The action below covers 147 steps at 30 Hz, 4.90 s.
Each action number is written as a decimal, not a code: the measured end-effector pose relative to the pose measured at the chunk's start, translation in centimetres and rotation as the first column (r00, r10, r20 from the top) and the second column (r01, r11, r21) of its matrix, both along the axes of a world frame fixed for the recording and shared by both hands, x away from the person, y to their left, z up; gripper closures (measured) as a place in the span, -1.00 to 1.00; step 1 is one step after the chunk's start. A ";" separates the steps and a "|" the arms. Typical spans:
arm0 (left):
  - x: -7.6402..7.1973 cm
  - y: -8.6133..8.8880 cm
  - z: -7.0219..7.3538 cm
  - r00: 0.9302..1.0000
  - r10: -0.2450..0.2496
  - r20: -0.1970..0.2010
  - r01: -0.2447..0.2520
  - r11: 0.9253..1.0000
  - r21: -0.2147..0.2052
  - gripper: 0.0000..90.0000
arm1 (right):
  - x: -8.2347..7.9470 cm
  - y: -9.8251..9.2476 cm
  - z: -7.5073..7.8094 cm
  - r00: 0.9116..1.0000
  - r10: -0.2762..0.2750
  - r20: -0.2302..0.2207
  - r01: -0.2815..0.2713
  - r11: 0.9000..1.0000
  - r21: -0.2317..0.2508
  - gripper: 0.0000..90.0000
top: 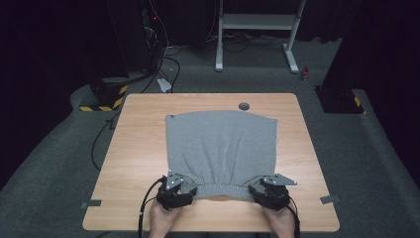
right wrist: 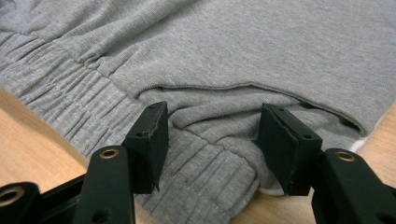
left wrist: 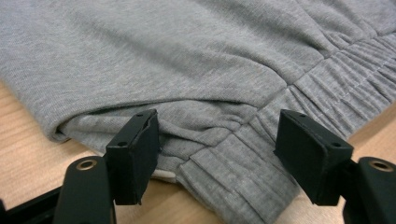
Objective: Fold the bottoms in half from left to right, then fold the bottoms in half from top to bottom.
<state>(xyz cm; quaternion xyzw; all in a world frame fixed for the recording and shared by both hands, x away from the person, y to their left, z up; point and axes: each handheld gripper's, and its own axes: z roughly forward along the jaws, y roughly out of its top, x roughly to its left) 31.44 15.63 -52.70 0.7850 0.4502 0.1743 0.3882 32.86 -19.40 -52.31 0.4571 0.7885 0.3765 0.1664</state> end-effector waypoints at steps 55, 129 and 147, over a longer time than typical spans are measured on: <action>3.3 2.9 3.2 0.994 0.047 -0.093 -0.052 0.998 -0.045 -0.26 | -1.2 6.9 2.2 0.965 0.259 0.031 -0.260 0.965 0.041 -0.01; 17.1 6.5 4.7 0.951 0.252 -0.177 -0.272 0.957 -0.103 0.91 | -4.5 19.0 1.8 0.852 0.521 0.040 -0.502 0.837 -0.218 0.78; 16.8 6.2 10.7 0.984 0.166 -0.062 -0.173 0.973 -0.154 0.91 | -4.4 17.0 5.5 0.850 0.520 0.080 -0.508 0.851 -0.135 0.79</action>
